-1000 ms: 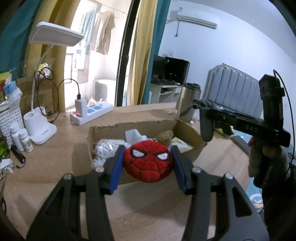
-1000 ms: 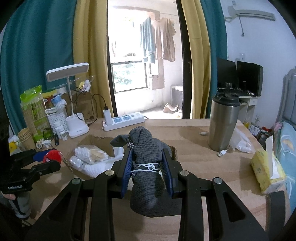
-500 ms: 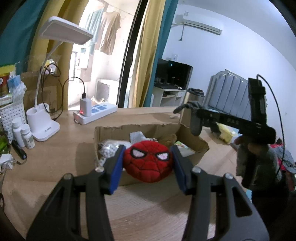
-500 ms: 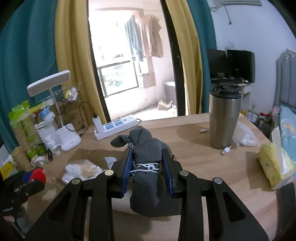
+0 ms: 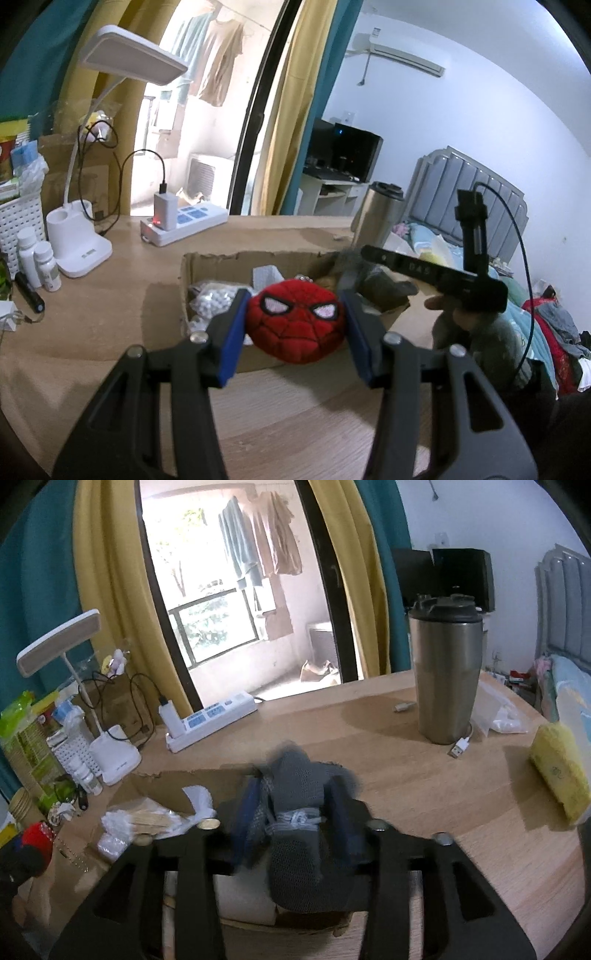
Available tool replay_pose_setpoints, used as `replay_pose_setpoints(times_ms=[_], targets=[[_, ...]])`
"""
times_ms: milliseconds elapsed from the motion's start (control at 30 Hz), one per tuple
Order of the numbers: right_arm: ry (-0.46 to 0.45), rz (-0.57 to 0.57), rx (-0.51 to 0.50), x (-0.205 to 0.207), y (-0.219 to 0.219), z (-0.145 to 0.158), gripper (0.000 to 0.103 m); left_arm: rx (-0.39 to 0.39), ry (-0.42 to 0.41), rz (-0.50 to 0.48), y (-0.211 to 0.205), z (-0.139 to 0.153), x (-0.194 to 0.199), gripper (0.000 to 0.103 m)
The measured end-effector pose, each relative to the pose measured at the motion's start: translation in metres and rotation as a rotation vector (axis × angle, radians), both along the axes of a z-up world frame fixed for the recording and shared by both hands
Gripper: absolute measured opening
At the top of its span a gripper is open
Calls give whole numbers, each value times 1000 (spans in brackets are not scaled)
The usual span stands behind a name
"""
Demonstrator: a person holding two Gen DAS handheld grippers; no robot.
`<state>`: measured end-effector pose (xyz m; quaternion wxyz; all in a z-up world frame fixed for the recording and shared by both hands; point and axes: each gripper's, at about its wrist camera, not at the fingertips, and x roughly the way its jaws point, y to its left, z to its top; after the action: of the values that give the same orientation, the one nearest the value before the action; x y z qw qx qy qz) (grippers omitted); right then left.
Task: Organize soft objects
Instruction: 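Carry the socks and the keychain over the box with both grippers, then release the socks into the box with the right gripper while the left gripper drops the keychain in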
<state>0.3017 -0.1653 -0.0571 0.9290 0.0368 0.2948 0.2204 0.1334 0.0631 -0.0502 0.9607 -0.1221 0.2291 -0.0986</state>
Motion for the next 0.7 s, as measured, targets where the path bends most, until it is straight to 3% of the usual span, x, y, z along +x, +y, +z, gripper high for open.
replay_pose_setpoints(times_ms=[233, 533, 700], targets=[[-62, -2, -22, -10, -15, 8, 64, -22, 14, 0, -3, 0, 7, 51], [54, -8, -78, -3, -35, -31, 64, 12, 33, -26, -24, -1, 21, 51], [78, -2, -45, -3, -40, -36, 64, 33, 46, -39, -37, -3, 29, 51]])
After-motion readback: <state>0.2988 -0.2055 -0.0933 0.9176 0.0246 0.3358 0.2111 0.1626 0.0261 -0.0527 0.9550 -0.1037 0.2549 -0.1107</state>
